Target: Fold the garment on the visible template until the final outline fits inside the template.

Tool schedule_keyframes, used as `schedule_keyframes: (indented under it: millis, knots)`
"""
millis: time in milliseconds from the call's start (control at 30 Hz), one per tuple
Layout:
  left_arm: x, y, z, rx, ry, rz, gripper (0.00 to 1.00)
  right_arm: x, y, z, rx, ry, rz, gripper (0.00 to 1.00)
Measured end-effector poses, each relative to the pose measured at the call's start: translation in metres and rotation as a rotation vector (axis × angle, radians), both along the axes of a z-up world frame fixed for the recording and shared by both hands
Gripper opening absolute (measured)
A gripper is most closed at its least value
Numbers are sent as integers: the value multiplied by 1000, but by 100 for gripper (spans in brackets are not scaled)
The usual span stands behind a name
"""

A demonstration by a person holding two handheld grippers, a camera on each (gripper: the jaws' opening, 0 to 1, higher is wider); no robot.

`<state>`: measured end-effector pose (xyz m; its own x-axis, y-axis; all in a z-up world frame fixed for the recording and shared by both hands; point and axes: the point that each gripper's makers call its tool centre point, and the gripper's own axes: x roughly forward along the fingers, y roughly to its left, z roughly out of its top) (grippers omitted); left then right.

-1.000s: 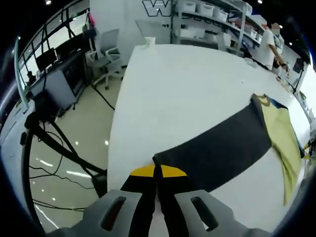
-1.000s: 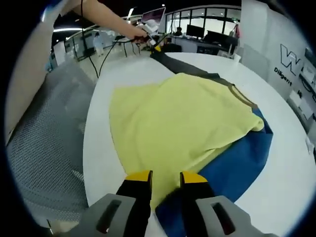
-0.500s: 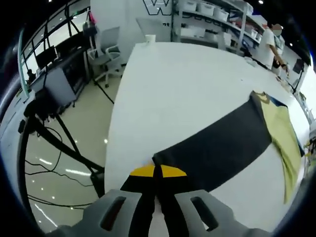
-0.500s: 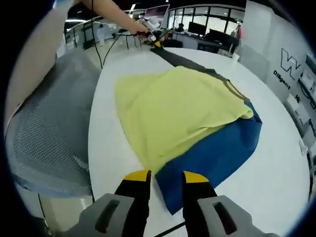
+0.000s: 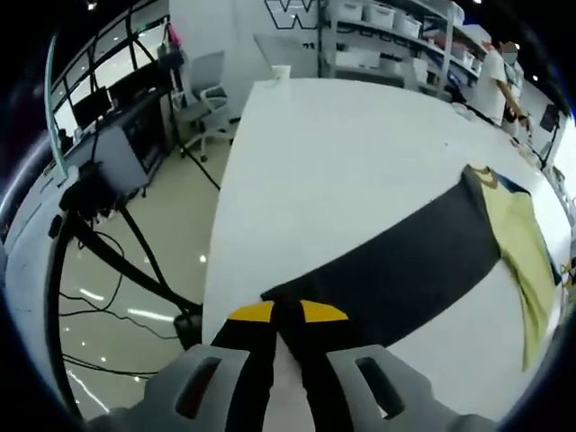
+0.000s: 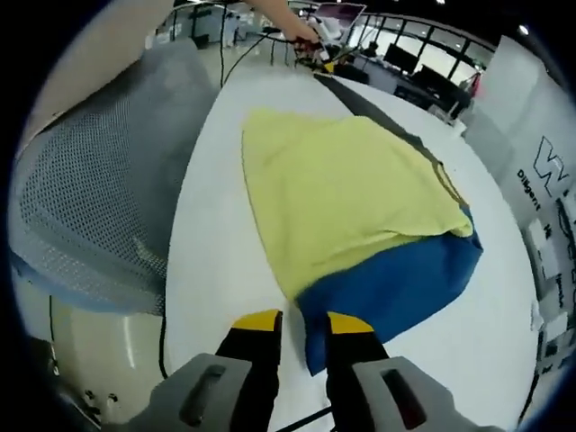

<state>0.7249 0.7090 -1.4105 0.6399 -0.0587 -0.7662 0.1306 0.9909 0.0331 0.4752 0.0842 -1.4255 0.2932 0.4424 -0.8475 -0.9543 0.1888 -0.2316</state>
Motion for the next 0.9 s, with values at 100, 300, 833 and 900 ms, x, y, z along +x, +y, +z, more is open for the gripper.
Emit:
schedule_keyframes:
  millis: [100, 300, 833, 900]
  knots:
    - [-1, 2, 0, 0, -11, 7, 8, 2, -2, -5, -52, -23, 36, 10]
    - [-9, -8, 6, -17, -21, 4, 6, 8, -1, -9, -90, -53, 70, 4]
    - [-29, -42, 15, -48, -31, -24, 3, 21, 15, 3, -16, -99, 42, 0]
    - [-29, -43, 16, -49, -33, -28, 3, 28, 13, 8, 24, -92, -29, 0]
